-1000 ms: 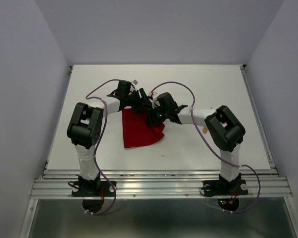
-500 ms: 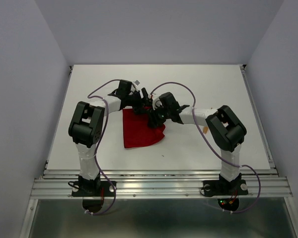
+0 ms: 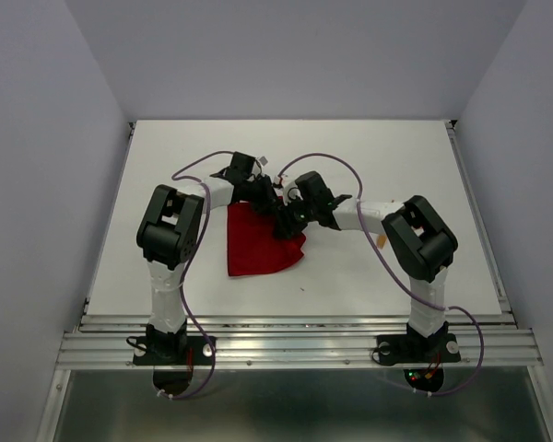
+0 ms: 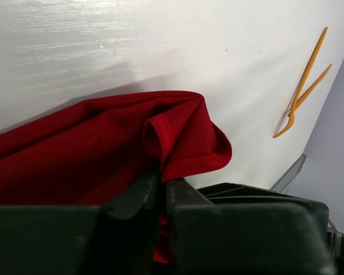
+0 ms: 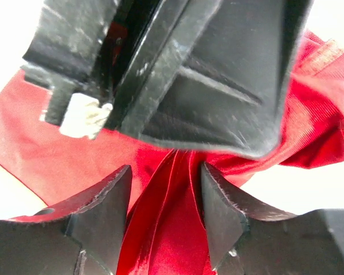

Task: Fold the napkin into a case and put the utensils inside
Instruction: Fold the lower triangle-folded napkin at the center of the board.

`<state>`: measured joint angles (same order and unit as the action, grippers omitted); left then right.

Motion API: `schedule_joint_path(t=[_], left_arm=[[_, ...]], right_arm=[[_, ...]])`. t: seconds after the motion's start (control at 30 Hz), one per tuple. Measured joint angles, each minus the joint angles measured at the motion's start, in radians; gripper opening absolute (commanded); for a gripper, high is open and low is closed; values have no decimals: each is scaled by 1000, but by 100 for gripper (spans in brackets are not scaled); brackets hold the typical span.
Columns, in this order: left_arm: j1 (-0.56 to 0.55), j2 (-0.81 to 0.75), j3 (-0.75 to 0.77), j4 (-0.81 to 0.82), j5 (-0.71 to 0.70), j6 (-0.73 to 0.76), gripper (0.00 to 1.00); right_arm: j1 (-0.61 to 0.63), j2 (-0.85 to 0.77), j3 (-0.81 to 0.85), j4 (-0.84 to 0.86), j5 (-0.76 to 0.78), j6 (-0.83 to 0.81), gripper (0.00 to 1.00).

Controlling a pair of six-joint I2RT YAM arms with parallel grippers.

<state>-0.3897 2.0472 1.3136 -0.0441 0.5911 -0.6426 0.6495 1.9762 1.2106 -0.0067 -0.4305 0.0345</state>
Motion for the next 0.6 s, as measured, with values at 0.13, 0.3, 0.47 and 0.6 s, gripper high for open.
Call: schedule_joint_path(t=[0.13, 0.3, 0.47, 0.6], left_arm=[[-1, 0, 0, -6, -14, 2, 0], [-1, 0, 0, -6, -17, 2, 0], [-1, 0, 0, 1, -10, -1, 0], [0, 0, -3, 9, 2, -4, 0]], right_arm=[[0, -7, -1, -2, -3, 18, 77], [-11, -72, -45, -17, 10, 57, 91], [-78, -208, -117, -3, 15, 130, 95], [-149, -328, -185, 43, 16, 220, 92]])
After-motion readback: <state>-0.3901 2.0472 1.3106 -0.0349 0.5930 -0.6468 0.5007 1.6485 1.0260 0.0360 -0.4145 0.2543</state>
